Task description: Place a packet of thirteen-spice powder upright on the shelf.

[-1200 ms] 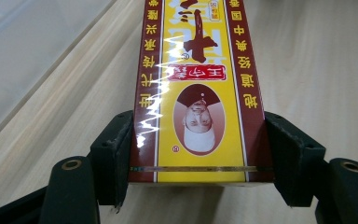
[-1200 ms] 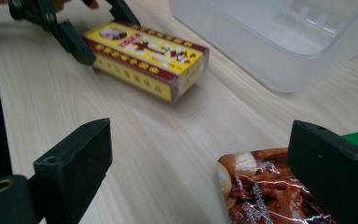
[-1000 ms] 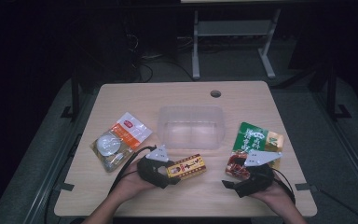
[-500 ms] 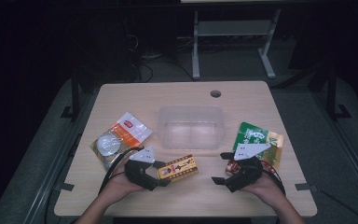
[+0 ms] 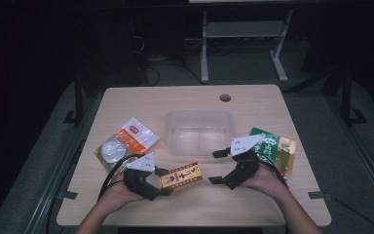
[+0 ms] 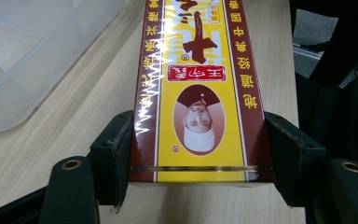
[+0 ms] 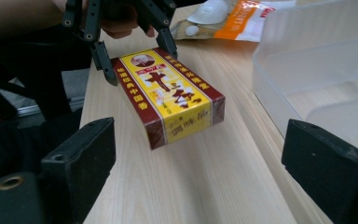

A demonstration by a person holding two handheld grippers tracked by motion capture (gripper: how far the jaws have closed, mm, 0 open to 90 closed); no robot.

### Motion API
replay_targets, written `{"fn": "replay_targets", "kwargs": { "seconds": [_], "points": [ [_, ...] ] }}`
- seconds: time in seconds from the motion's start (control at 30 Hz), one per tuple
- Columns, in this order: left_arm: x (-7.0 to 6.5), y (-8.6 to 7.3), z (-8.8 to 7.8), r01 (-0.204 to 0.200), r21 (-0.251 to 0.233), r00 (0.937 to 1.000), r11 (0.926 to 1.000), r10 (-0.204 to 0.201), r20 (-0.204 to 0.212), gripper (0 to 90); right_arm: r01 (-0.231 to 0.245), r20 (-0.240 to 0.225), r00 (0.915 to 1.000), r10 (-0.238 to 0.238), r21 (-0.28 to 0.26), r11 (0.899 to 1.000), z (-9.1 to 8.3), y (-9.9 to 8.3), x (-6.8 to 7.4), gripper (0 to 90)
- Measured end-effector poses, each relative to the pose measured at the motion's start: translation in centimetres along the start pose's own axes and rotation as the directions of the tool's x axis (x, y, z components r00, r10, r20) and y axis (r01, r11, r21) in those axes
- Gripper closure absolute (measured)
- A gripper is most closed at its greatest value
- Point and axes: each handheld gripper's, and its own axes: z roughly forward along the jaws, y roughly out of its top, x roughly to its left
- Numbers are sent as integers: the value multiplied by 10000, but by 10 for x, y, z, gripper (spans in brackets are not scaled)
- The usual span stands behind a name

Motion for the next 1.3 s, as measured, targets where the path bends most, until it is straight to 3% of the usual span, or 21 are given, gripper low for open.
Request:
{"fn": "replay_targets", "kwargs": {
  "seconds": [0.13, 0.2, 0.33, 0.63, 0.83, 1.3],
  "points": [
    [1, 0, -1, -182, -59, 9995, 9998, 183, 256, 320, 119, -856, 9962, -142, -268, 9996, 8, 6, -4, 128],
    [1, 1, -1, -391, -184, 9985, 9991, 398, 386, 320, 270, -1207, 9923, -266, 17, 9996, 14, 7, -1, 129],
    [0, 2, 0, -692, -250, 9964, 9973, 703, 473, 320, 448, -1279, 9909, -420, 197, 9988, 18, 6, 4, 132],
    [-2, 7, 4, -903, -628, 9922, 9939, 952, 800, 320, 505, -1333, 9901, -442, 441, 9978, 24, 4, 7, 141],
    [-3, 8, 6, -851, -906, 9907, 9922, 940, 988, 320, 617, -1468, 9876, -559, 353, 9975, 26, 4, 8, 218],
    [0, 8, 6, -833, -1081, 9881, 9906, 962, 1203, 320, 739, -1525, 9858, -705, 170, 9971, 25, 4, 11, 276]
  ]
}}
